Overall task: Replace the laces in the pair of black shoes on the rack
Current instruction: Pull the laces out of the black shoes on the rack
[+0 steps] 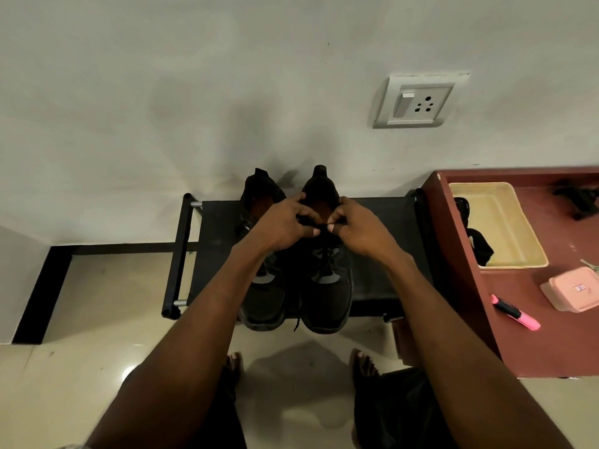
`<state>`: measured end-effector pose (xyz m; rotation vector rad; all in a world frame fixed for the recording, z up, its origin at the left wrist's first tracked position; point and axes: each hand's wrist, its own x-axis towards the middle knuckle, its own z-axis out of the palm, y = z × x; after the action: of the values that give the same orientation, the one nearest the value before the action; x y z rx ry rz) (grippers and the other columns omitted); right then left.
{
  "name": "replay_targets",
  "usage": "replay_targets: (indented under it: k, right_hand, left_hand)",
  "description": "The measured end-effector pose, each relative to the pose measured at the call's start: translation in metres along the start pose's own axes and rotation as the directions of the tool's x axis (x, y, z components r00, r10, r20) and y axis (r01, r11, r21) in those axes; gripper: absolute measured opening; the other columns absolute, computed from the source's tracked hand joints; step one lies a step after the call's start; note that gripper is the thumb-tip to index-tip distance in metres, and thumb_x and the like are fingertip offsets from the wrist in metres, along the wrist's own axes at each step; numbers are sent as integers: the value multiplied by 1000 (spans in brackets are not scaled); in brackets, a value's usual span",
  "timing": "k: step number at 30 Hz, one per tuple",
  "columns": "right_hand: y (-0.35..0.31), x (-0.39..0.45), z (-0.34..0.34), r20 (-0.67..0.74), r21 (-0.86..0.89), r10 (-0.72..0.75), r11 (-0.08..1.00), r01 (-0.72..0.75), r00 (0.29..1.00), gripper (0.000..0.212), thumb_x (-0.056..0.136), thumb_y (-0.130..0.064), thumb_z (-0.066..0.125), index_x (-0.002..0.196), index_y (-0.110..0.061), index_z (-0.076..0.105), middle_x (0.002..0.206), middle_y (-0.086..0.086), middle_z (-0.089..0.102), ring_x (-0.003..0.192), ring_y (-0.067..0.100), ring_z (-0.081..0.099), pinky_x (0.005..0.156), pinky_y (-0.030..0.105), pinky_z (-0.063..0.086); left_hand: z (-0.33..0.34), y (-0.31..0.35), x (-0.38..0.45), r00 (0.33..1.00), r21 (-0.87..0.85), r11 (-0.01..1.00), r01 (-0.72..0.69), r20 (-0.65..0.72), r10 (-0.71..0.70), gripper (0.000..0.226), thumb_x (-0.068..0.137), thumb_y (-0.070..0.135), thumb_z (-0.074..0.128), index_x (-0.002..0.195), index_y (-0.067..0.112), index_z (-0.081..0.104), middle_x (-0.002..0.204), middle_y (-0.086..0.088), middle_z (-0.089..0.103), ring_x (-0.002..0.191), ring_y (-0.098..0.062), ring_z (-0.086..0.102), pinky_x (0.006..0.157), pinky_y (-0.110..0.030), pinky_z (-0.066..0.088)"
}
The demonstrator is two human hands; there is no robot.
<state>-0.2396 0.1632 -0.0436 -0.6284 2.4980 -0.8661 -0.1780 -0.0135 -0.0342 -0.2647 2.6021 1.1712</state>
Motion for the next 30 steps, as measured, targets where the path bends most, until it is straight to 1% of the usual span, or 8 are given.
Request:
replay_targets:
  k: [5,10,13,15,18,21,26,30]
  right_hand:
    - [-2,-5,2,-39,97,27,995,-23,999,7,97,-12,58,96,-8,64,136,10,52,112,24,57,84,31,42]
    - [2,-1,-6,-108,398,141,913,-87,984,15,94,-5,61,91,-19,58,102,7,65,92,28,69,78,41,62]
    - [4,-3,-8,-126,239,124,967,-92,984,20,88,-3,66,80,-20,58,86,3,66,78,22,69,73,38,61]
    - [2,-6,-4,-118,108,111,989,-98,987,18,84,-9,72,77,-20,60,80,0,66,74,20,66,68,33,55]
    - [1,-8,0,-72,-24,16,1000,-18,997,15,84,-8,73,80,-20,64,87,3,63,77,19,60,63,24,43]
    - [4,-11,0,-14,-110,-82,991,80,997,23,80,-1,69,97,-16,72,101,6,53,87,21,55,72,27,42]
    - [6,-18,10,-21,-127,-141,982,137,990,24,90,-2,60,111,-12,69,114,2,45,95,19,52,83,31,48]
    - [6,-14,6,-50,-74,-90,994,86,995,7,97,-12,58,101,-15,63,103,1,56,91,20,55,75,31,42]
  left_hand:
    - [7,6,2,998,124,992,-14,-65,22,13,93,22,68,105,24,70,164,-8,25,145,-28,34,118,-38,30]
    - [0,8,-6,998,92,994,-52,-21,54,39,97,17,62,136,25,60,162,-9,26,149,-26,26,115,-27,21]
    - [9,13,-9,998,145,988,-52,-24,56,47,91,32,70,136,23,60,166,-9,13,150,-29,21,119,-37,22]
    - [18,16,-10,991,163,982,-96,-78,110,46,85,33,77,127,18,64,166,-7,15,148,-28,25,118,-39,27]
    - [25,17,-12,989,251,959,-128,-44,144,44,85,23,76,126,12,63,161,-6,29,142,-29,36,114,-38,33]
    - [26,11,-13,989,261,956,-136,-26,147,45,90,19,71,133,11,61,159,-8,34,143,-28,35,116,-36,29]
    - [21,2,-15,974,232,948,-218,-5,225,26,95,16,64,120,6,68,148,-12,48,140,-27,39,114,-34,30]
    - [18,-4,-14,961,120,965,-234,-119,248,15,96,8,60,106,8,71,142,-11,55,136,-23,46,110,-27,32]
